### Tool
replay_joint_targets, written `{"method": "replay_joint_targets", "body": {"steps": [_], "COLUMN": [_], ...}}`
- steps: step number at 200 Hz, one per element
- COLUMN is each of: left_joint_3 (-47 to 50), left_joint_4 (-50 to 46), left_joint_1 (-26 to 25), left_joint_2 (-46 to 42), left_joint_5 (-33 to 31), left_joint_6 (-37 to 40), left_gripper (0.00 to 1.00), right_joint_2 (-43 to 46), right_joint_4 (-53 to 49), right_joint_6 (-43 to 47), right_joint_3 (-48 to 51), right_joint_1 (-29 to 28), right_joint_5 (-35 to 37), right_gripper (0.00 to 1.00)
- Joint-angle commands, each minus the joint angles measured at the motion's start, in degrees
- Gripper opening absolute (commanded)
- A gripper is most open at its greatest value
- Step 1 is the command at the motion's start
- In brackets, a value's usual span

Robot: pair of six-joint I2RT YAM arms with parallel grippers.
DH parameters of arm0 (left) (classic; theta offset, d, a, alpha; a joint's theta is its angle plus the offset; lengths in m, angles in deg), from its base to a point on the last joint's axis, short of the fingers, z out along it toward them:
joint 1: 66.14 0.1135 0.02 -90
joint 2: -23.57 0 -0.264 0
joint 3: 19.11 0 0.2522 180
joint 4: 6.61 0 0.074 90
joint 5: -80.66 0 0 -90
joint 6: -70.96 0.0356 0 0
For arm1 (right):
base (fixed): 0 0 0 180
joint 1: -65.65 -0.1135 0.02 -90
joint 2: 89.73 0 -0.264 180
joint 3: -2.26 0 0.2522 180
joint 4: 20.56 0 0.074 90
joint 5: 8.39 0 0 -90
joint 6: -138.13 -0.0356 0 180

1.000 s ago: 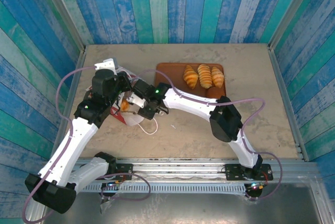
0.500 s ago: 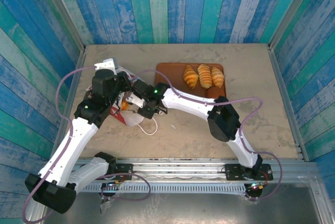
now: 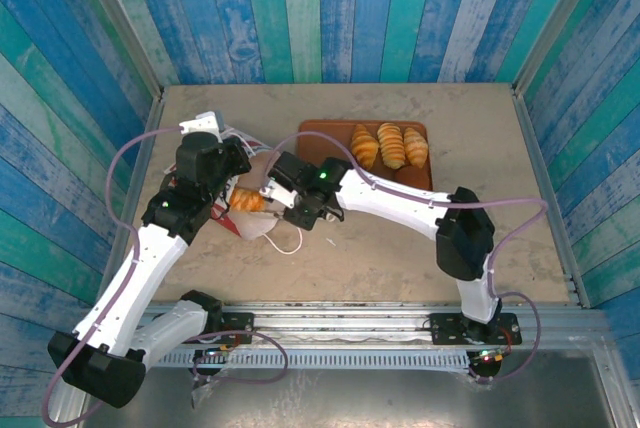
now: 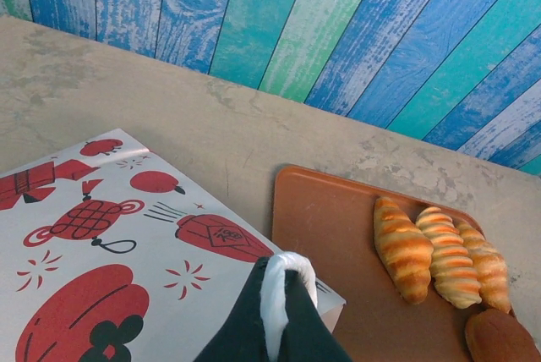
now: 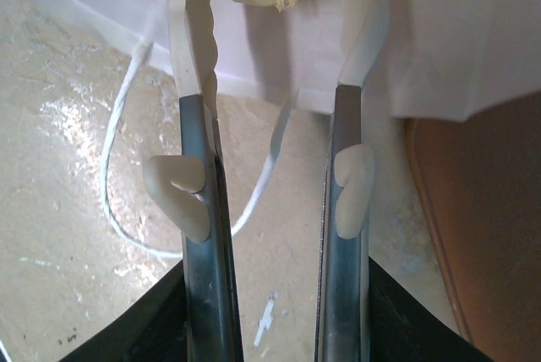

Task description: Take the fake bread out of the paper bag

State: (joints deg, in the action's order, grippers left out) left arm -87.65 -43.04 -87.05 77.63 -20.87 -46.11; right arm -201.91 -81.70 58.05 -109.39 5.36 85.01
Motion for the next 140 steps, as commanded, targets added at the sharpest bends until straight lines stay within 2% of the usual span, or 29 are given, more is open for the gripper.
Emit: {"method": "replay_joint_targets", "body": {"steps": [1, 64, 140], "left_joint_3": [0.79, 0.69, 1.00], "left_joint_4": [1.67, 3.24, 5.28], "left_joint_1": [-0.18, -0.18, -0.19], "left_joint_2": [0.60, 1.74, 2.89], "left_joint_5": [-0.80, -1.13, -0.68], "left_joint_6": [-0.74, -1.67, -3.17], "left_gripper": [0.00, 0.00, 0.00], "right_joint_2": [4.19, 16.61, 33.99], "right_joint_4": [-0.44, -0.54, -3.02], "right_joint_6": [0.34, 0.20, -2.89], "right_joint_3": [2.14, 14.02, 28.94], "right_joint_1": [-0.27, -0.09, 0.90], "right_joint_5": [1.18, 0.61, 8.79], "right_gripper": [0.46, 0.46, 0.45]}}
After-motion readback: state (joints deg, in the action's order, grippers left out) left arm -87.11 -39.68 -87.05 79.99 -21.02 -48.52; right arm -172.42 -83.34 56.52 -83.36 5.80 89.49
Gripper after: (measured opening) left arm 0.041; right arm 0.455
